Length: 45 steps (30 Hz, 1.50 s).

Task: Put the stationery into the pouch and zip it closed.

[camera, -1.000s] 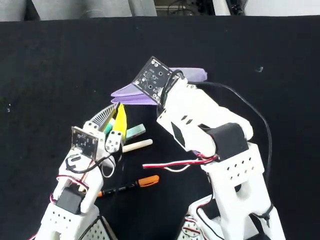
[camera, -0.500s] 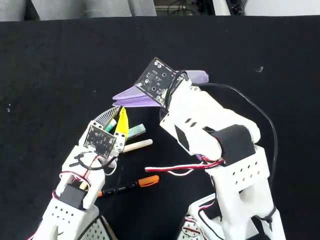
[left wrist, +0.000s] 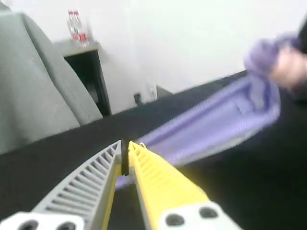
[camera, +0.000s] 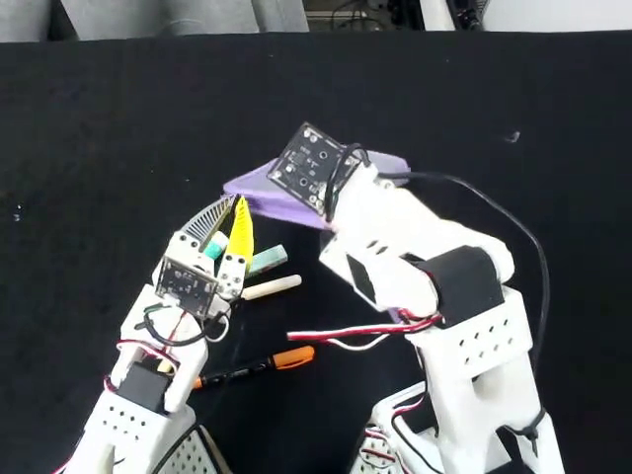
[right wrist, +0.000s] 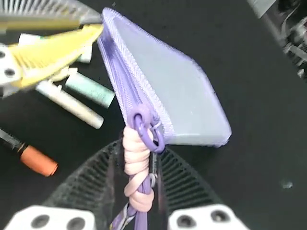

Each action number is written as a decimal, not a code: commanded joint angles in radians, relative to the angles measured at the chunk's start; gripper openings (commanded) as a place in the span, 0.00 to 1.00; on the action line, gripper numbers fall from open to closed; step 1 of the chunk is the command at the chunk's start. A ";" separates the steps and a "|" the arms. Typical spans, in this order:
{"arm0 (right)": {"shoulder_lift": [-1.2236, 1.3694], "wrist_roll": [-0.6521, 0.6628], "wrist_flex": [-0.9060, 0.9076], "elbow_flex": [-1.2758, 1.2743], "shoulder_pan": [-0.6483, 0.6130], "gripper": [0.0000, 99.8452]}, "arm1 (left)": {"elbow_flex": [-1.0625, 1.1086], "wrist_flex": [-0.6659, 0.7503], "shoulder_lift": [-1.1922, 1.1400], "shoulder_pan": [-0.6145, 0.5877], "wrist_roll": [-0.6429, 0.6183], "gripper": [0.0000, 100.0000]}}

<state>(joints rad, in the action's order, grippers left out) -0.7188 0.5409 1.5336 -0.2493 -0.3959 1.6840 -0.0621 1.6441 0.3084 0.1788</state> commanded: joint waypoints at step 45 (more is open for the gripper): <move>-0.033 -0.008 0.106 0.064 0.114 0.01 | -0.156 0.091 -0.092 -0.108 -0.018 0.12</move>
<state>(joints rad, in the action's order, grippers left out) -0.7188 0.5409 1.5919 -0.3107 -0.3007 1.6563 0.0683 1.5950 0.2087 0.1726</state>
